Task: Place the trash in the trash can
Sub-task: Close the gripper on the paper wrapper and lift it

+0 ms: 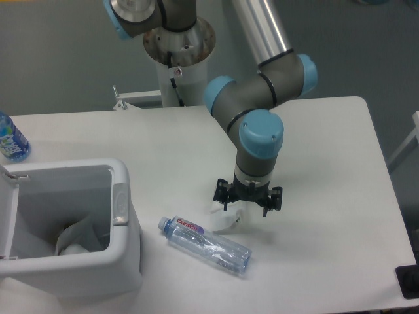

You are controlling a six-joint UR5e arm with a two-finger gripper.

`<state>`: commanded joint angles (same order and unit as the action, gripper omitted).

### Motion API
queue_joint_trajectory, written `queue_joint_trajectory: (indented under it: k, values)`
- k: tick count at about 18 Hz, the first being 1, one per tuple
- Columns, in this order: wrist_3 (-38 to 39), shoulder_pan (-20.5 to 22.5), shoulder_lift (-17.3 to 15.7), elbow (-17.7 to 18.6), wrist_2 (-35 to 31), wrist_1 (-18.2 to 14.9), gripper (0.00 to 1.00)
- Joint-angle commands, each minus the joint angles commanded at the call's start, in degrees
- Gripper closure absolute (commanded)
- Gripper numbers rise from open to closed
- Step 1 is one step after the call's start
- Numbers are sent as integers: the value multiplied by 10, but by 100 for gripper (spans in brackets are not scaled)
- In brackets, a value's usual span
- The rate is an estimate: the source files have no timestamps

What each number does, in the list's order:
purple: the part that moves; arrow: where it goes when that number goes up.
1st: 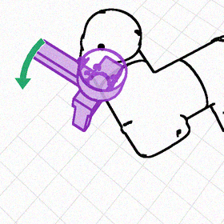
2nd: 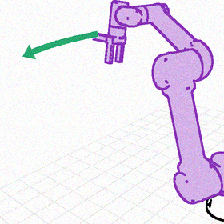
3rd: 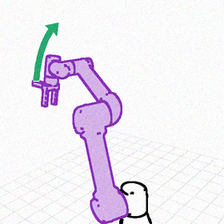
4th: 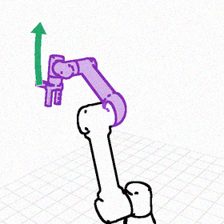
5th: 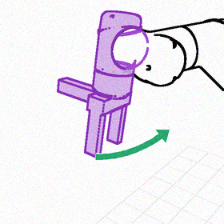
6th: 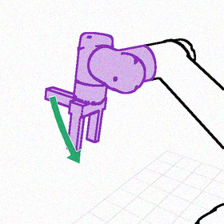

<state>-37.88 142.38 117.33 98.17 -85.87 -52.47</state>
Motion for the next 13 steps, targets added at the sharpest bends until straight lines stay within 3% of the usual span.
queue_joint_trajectory:
  k: [3, 4, 6, 8, 9, 13]
  values:
    - [1, -1, 1, 10, -1, 1, 0]
    - [2, -2, 4, 11, -5, 5, 9]
    - [4, -8, 4, 9, -11, 6, 47]
    - [11, -8, 2, 9, -12, 6, 91]
    - [11, -8, 1, 9, -14, 6, 100]
    - [3, -6, -5, 0, -12, 6, 100]
